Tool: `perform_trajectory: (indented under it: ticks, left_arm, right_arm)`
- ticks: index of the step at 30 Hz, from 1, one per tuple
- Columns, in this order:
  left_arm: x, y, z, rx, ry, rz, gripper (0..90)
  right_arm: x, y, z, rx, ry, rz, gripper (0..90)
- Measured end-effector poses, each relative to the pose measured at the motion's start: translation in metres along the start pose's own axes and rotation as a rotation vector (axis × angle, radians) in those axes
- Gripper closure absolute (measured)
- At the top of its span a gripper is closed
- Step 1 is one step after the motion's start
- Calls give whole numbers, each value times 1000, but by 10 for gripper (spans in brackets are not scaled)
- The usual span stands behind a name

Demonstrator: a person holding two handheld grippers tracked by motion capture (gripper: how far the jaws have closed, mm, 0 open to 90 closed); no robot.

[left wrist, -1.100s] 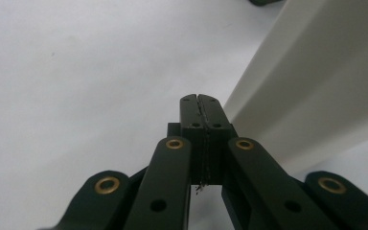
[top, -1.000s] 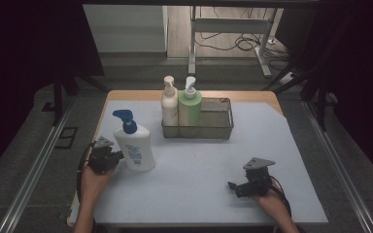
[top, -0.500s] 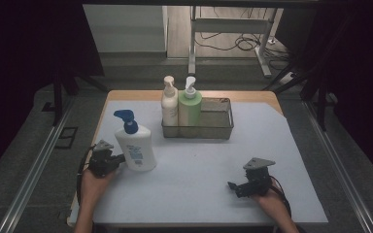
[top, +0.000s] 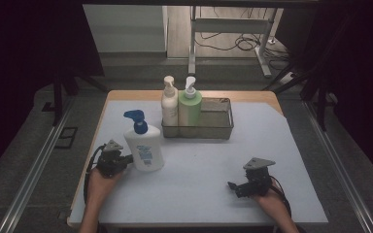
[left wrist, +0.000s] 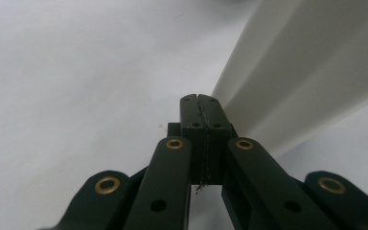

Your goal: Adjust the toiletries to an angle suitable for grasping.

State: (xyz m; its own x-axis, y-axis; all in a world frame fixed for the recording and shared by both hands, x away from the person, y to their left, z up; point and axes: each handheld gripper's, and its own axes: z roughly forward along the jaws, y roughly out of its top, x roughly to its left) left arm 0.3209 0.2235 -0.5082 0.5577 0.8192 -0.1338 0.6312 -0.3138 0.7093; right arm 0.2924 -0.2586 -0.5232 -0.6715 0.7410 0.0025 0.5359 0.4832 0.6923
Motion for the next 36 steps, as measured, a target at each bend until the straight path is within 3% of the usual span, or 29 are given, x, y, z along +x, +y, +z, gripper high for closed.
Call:
perform_trajectory:
  ticks: [5, 13, 18, 36]
  left_arm:
    - [-7, 4, 4, 8, -19, 19, 893]
    - [-9, 13, 10, -6, -10, 28, 892]
    - [-13, 14, 10, -2, -48, 38, 892]
    - [-37, 7, 11, 10, -114, 83, 892]
  right_arm:
    - [0, 0, 0, 0, 0, 0, 0]
    - [0, 0, 0, 0, 0, 0, 0]
    - [0, 0, 0, -1, 0, 0, 0]
    - [0, 0, 0, 0, 0, 0, 0]
